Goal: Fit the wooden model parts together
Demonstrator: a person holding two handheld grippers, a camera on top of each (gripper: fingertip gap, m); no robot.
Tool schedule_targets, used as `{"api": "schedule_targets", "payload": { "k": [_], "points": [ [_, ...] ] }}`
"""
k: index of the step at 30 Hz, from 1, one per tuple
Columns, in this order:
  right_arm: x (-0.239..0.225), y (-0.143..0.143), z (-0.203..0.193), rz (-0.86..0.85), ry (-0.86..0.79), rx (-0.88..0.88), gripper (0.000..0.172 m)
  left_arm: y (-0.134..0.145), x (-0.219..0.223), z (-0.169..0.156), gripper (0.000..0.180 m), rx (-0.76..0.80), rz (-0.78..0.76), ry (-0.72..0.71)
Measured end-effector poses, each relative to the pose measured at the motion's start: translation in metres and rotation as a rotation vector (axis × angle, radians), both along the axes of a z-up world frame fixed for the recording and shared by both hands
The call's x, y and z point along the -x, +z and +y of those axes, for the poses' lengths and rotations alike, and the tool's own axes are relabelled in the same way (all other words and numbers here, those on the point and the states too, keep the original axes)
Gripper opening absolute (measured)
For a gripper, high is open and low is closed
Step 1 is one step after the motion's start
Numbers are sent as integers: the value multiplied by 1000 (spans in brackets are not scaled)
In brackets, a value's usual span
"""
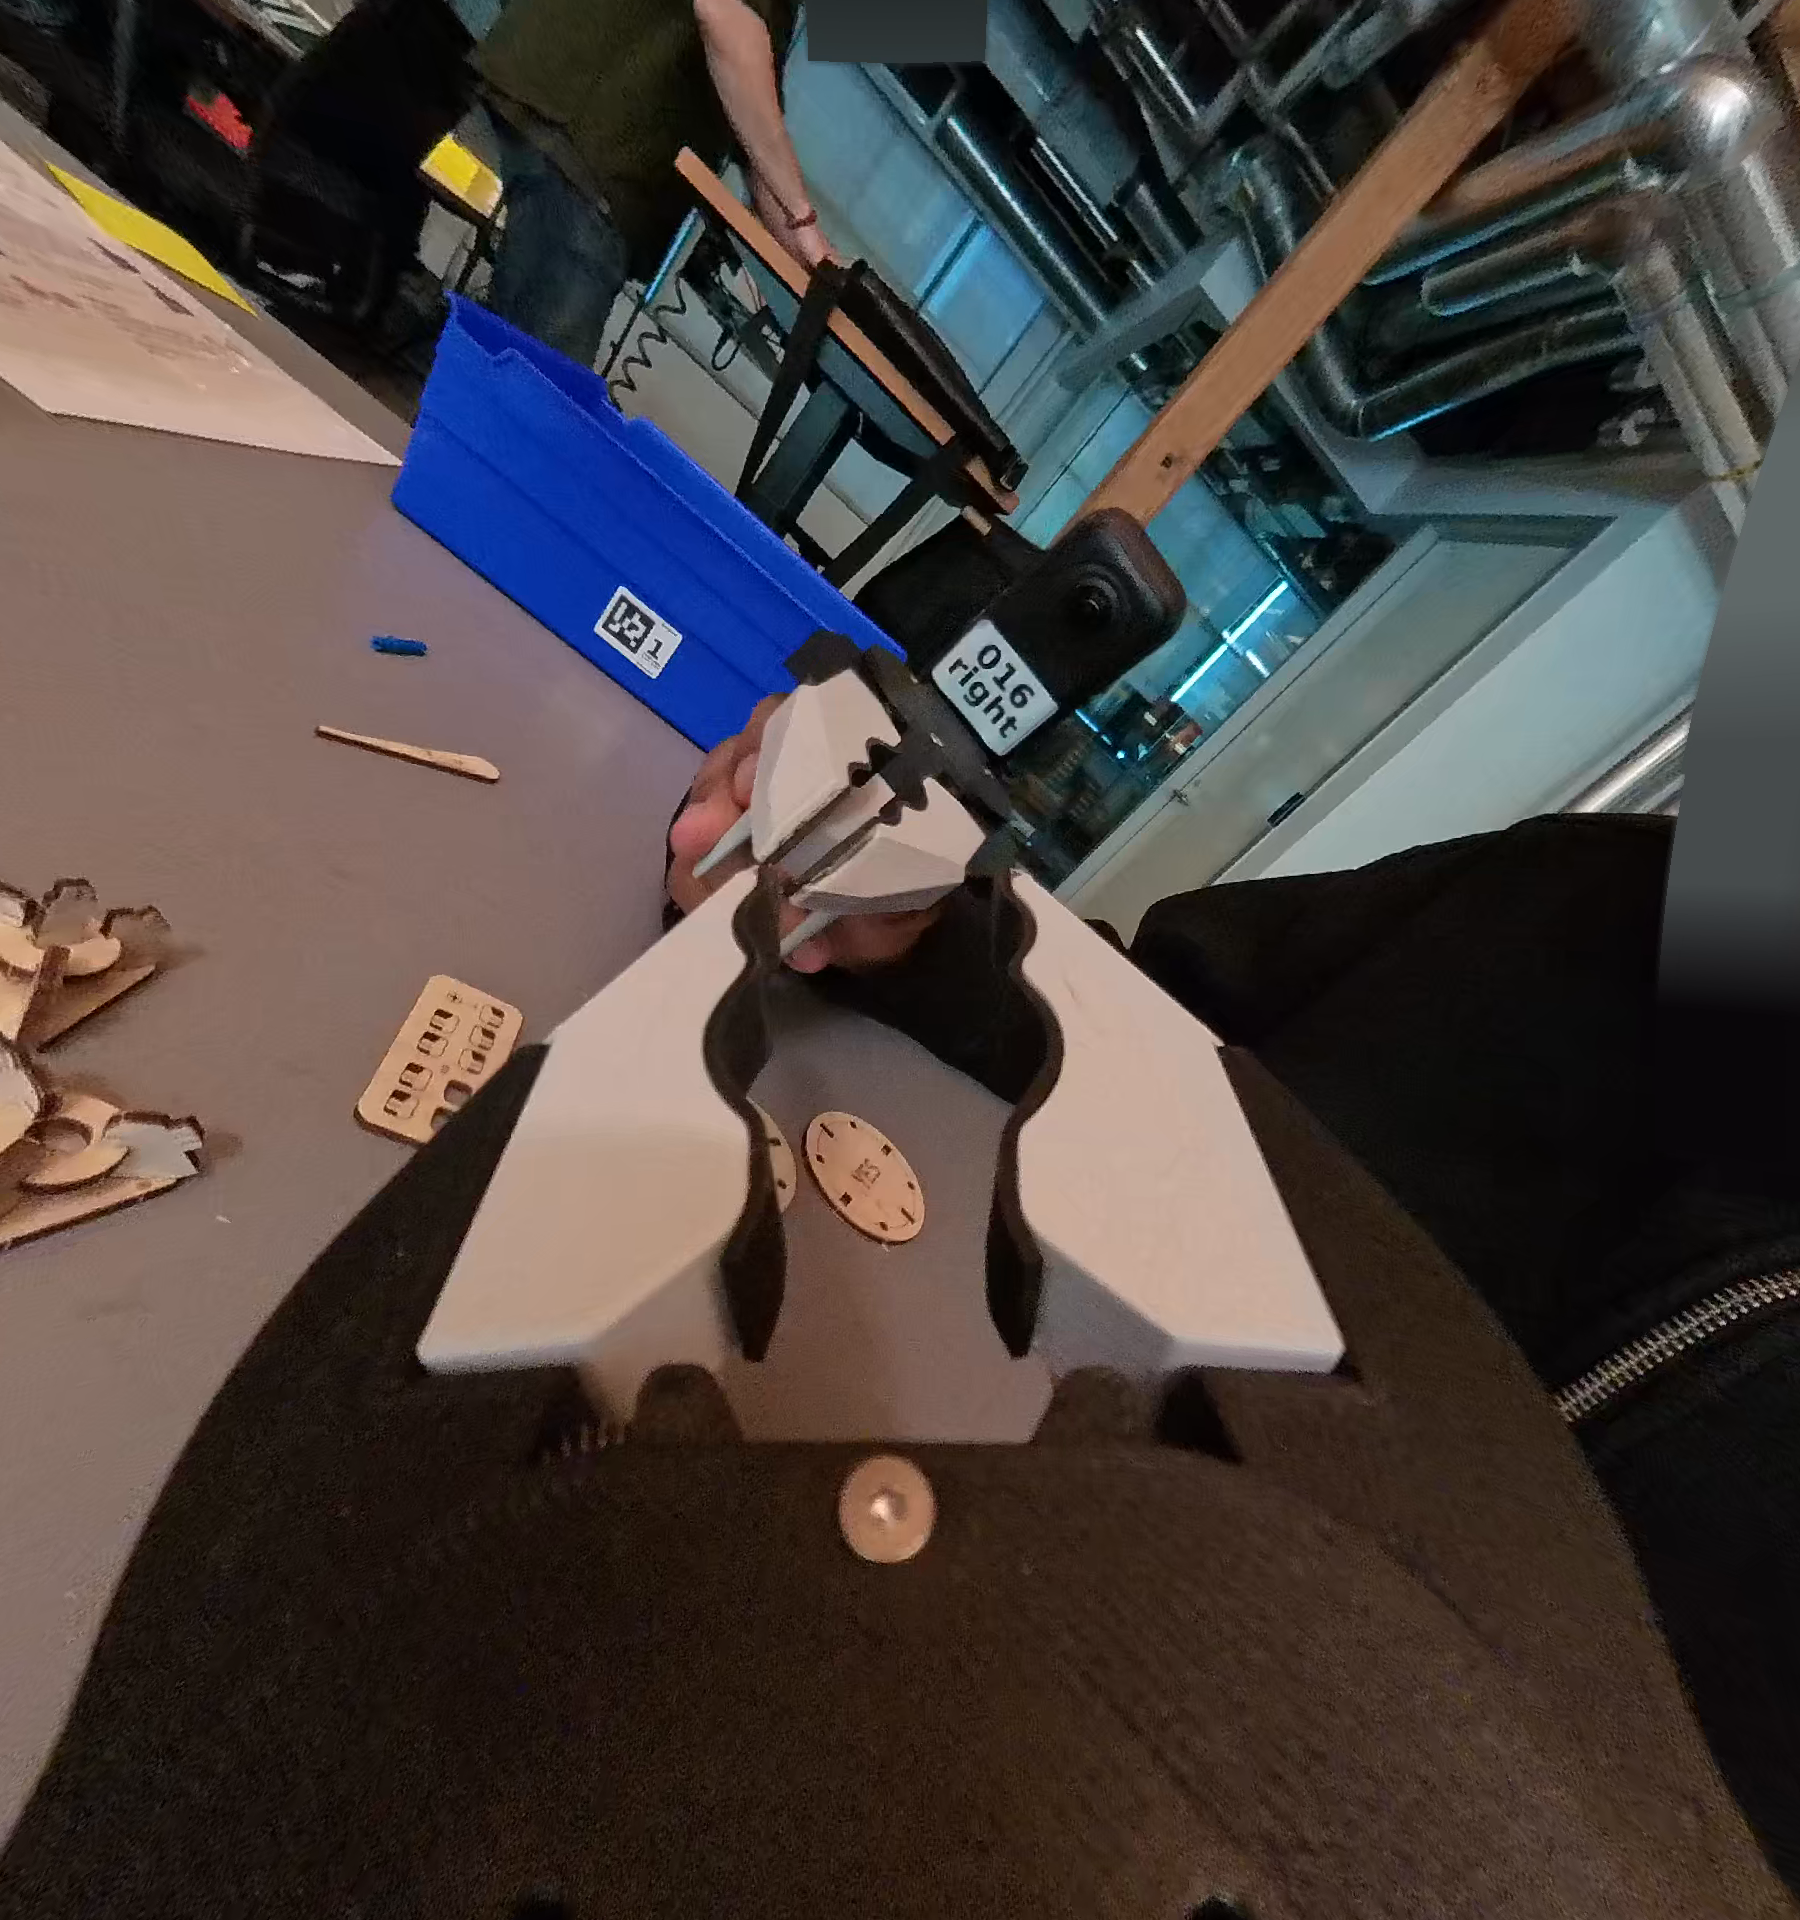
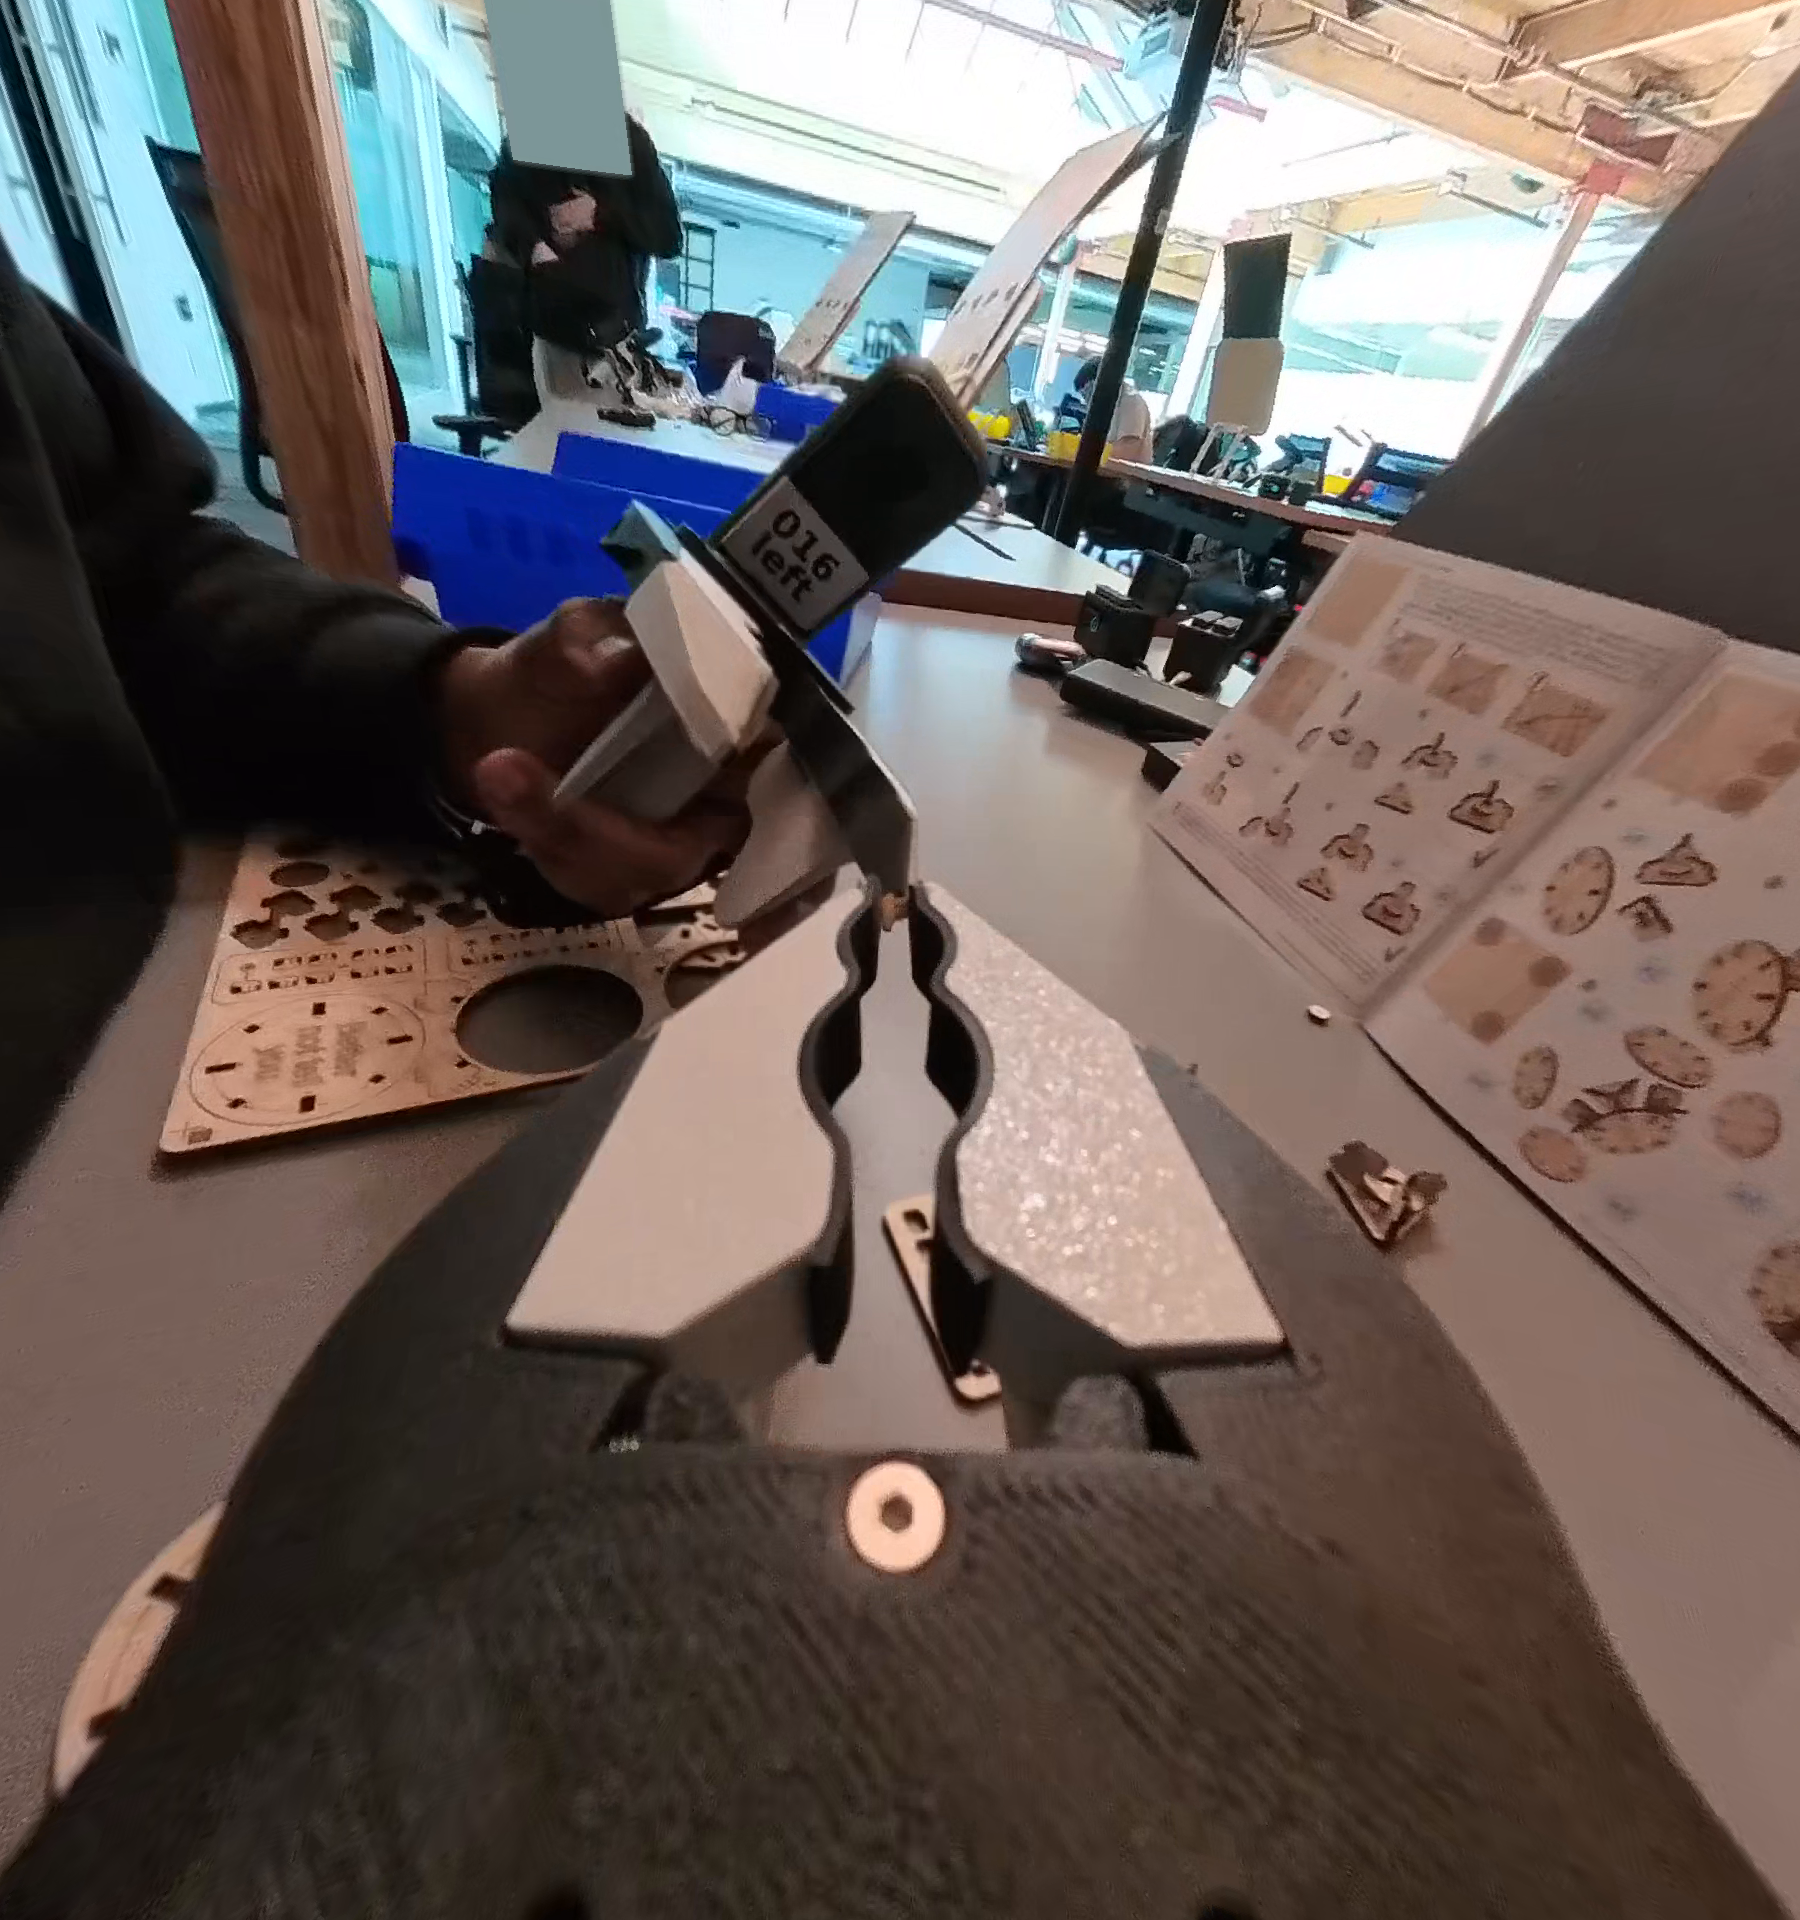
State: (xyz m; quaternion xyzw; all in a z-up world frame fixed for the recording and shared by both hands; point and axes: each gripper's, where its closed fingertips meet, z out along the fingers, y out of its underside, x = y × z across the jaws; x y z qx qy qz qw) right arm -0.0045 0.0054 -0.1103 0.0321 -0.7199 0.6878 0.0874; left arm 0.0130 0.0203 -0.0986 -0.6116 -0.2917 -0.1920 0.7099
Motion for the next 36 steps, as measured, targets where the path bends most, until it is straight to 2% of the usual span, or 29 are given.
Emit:
{"api": "schedule_targets", "payload": {
  "k": [8,15,26,31,36],
  "points": [
    [-5,-2,-1,171,-41,-61,3,-14,7,-2,7,-34,-109,-28],
    [-5,-12,-1,340,-67,-141,3,-23,7,-1,8,-49,-178,-71],
    [-17,-6,1,380,-27,-120,3,-17,-3,2,6,-89,-183,-126],
    [-23,-5,0,393,-12,-127,9,-16,-8,3,2,-102,-191,-170],
    [-18,0,0,418,-68,-104,19,-13,-3,-1,2,-117,-193,-146]
  ]
}}
